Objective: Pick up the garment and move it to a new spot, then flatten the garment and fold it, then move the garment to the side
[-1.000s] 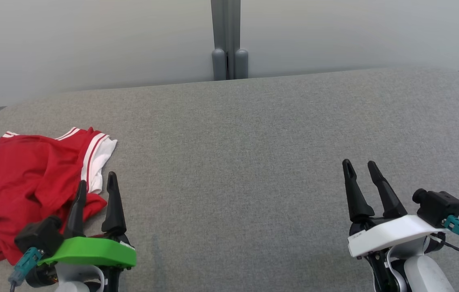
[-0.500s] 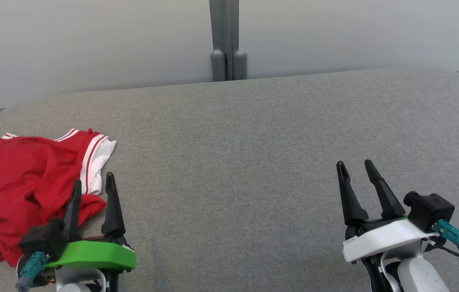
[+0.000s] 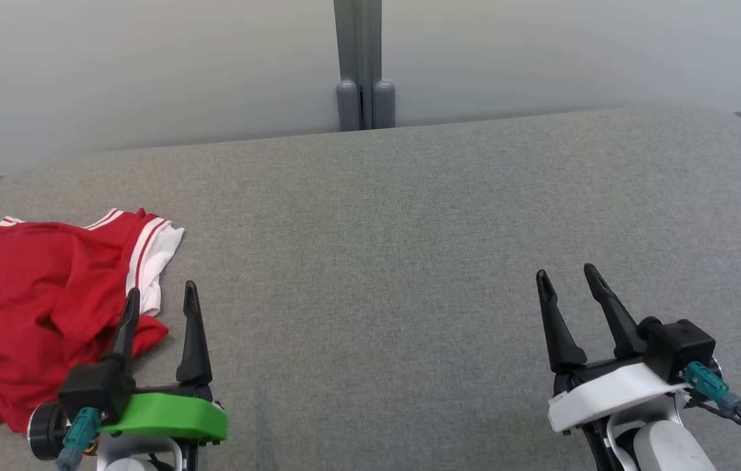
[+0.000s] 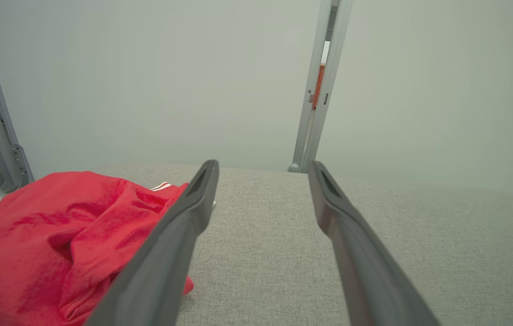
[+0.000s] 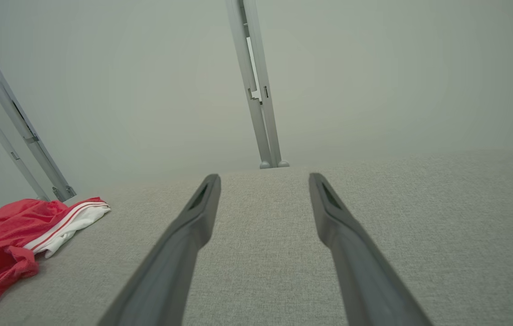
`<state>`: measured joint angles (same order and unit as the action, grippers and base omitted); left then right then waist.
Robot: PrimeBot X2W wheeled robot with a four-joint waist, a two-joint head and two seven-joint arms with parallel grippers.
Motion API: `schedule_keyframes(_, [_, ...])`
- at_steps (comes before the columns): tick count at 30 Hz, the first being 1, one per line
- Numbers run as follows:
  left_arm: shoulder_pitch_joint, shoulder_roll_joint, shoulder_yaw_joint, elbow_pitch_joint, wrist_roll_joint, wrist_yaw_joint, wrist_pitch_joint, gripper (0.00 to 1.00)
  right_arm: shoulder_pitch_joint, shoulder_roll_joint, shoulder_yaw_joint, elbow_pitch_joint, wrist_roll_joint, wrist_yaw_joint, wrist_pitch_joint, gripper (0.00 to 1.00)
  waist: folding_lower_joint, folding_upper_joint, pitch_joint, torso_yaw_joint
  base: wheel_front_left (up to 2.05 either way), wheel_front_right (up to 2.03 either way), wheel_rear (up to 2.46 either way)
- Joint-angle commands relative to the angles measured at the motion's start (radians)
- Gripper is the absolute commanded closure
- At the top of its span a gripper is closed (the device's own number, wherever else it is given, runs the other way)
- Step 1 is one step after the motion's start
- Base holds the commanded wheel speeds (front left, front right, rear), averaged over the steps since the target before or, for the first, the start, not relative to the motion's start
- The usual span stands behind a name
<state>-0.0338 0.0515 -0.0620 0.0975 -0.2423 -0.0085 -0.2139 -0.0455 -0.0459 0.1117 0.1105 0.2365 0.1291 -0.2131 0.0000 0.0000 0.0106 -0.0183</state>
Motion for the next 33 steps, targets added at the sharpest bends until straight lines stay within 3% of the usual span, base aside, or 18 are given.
schedule_keyframes(1, [0.003,0.001,-0.002,-0.001,0.024,0.006,-0.01,0.0,-0.003,-0.005,0.004,-0.004,-0.026,0.002,-0.011,0.0,0.0,0.0,0.0,-0.001,0.0,0.0,0.0])
schedule_keyframes(24, [0.008,0.0,-0.025,0.056,0.167,0.0,-0.052,0.0,0.015,-0.006,-0.005,0.003,-0.199,0.002,-0.053,0.0,0.0,0.0,-0.009,-0.009,0.0,0.0,0.0])
schedule_keyframes(33, [0.015,0.0,-0.023,0.081,0.147,-0.01,-0.051,0.0,0.017,-0.006,-0.015,0.015,-0.193,0.002,-0.053,0.0,0.0,0.0,-0.013,-0.01,0.0,0.0,0.0])
